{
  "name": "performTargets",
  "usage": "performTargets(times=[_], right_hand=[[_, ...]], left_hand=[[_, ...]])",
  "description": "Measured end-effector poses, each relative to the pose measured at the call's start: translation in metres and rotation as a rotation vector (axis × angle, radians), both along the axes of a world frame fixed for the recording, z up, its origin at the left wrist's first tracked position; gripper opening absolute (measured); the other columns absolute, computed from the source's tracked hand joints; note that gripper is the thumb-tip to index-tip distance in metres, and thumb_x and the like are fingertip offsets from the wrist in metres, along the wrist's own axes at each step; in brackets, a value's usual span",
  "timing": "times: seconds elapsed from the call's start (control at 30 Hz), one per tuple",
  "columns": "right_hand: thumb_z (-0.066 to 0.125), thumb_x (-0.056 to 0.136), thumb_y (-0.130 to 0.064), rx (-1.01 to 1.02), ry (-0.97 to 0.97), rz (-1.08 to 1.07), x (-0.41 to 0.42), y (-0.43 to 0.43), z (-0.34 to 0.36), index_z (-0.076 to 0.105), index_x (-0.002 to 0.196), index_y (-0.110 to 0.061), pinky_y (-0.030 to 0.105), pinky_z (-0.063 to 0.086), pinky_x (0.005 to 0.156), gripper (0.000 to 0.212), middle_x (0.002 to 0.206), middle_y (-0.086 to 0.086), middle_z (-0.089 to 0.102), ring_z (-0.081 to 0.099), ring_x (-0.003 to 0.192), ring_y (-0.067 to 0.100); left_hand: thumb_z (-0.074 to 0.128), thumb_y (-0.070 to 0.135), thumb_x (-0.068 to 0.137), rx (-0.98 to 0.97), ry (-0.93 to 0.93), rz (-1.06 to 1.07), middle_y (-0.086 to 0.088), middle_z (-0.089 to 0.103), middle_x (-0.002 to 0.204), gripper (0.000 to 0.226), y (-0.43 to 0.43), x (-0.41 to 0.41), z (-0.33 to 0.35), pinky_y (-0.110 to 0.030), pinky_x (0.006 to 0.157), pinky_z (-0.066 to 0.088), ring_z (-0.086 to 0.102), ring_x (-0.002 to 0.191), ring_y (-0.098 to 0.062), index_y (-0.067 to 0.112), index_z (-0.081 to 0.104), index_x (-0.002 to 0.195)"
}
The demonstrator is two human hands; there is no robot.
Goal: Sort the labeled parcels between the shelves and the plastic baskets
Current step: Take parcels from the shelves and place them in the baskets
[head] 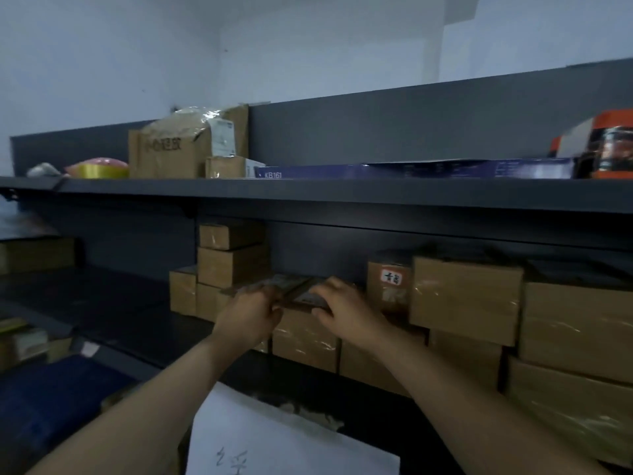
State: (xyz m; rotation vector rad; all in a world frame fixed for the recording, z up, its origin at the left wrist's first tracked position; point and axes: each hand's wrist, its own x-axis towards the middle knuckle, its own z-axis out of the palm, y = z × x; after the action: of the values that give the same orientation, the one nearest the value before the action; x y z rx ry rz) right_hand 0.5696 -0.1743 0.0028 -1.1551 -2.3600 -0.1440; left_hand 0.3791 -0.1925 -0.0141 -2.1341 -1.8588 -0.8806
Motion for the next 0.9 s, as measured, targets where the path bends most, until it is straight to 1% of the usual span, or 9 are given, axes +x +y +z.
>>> performTargets(times=[0.13,0.23,0.37,0.43,0.57,0.67,0.73,0.8,0.9], right_hand=[[0.054,0.097,-0.03,-0.063,0.066,0.025,-0.046,0.033,0.004,0.046,0.139,-0.02,0.034,0.045,0.095,0.045,0.132,0.003,0.047,0.05,0.118,0.022],[0.054,0.096,-0.031,-0.134,0.076,0.032,-0.084,0.058,0.006,0.041,0.144,-0.019,0.036,0.042,0.102,0.05,0.139,0.007,0.043,0.046,0.125,0.025],[0.055,0.096,-0.031,-0.258,0.217,0.007,-0.137,0.091,0.012,0.03,0.15,-0.02,0.034,0.036,0.108,0.061,0.15,0.009,0.035,0.038,0.134,0.026],[0.057,0.095,-0.033,-0.311,0.316,-0.011,-0.166,0.107,0.015,0.023,0.152,-0.022,0.037,0.037,0.109,0.067,0.152,0.009,0.034,0.038,0.136,0.026],[0.06,0.091,-0.043,-0.345,0.556,-0.096,-0.222,0.14,0.021,0.012,0.154,-0.026,0.043,0.036,0.111,0.081,0.156,0.008,0.026,0.033,0.139,0.028],[0.061,0.087,-0.052,-0.214,0.646,-0.221,-0.252,0.161,0.03,0.013,0.154,-0.03,0.045,0.036,0.11,0.085,0.157,0.008,0.025,0.03,0.141,0.03],[0.06,0.087,-0.052,-0.19,0.703,-0.247,-0.264,0.169,0.035,0.014,0.153,-0.029,0.043,0.04,0.107,0.084,0.152,0.008,0.033,0.038,0.136,0.031],[0.058,0.088,-0.054,-0.271,0.848,-0.266,-0.273,0.175,0.042,0.021,0.152,-0.024,0.039,0.043,0.102,0.081,0.144,0.009,0.045,0.048,0.127,0.03],[0.054,0.086,-0.063,-0.455,1.145,-0.31,-0.278,0.182,0.048,0.046,0.14,-0.017,0.04,0.046,0.101,0.071,0.131,0.008,0.058,0.056,0.116,0.029]], left_hand=[[0.054,0.032,0.091,-0.007,-0.012,0.099,-0.003,0.053,0.124,0.039,0.019,-0.045,0.002,-0.038,0.087,0.047,0.051,0.113,-0.024,0.022,0.047,0.128],[0.056,0.032,0.09,0.015,-0.079,0.12,-0.003,0.051,0.128,0.046,0.036,-0.078,0.004,-0.04,0.086,0.048,0.052,0.112,-0.024,0.025,0.041,0.134],[0.059,0.033,0.089,0.074,-0.129,0.173,-0.007,0.044,0.133,0.059,0.065,-0.123,0.006,-0.04,0.091,0.043,0.045,0.118,-0.028,0.024,0.031,0.141],[0.06,0.033,0.088,0.085,-0.196,0.194,-0.01,0.037,0.137,0.068,0.083,-0.147,0.009,-0.042,0.096,0.038,0.038,0.122,-0.032,0.023,0.024,0.145],[0.062,0.034,0.088,0.057,-0.415,0.094,-0.011,0.017,0.149,0.086,0.128,-0.188,0.019,-0.049,0.106,0.029,0.025,0.132,-0.037,0.027,0.004,0.151],[0.063,0.029,0.087,-0.018,-0.569,-0.069,-0.014,0.014,0.153,0.093,0.163,-0.204,0.025,-0.048,0.111,0.026,0.022,0.137,-0.038,0.025,-0.003,0.152],[0.068,0.032,0.083,-0.08,-0.738,-0.211,-0.013,0.018,0.155,0.098,0.181,-0.207,0.031,-0.046,0.113,0.027,0.024,0.14,-0.034,0.021,-0.001,0.152],[0.068,0.027,0.084,-0.129,-0.881,-0.312,-0.01,0.035,0.149,0.088,0.192,-0.206,0.035,-0.039,0.108,0.035,0.036,0.135,-0.029,0.017,0.013,0.152],[0.061,0.015,0.088,-0.107,-0.874,-0.425,-0.004,0.05,0.135,0.064,0.195,-0.198,0.032,-0.033,0.101,0.041,0.048,0.123,-0.022,0.019,0.031,0.145]])
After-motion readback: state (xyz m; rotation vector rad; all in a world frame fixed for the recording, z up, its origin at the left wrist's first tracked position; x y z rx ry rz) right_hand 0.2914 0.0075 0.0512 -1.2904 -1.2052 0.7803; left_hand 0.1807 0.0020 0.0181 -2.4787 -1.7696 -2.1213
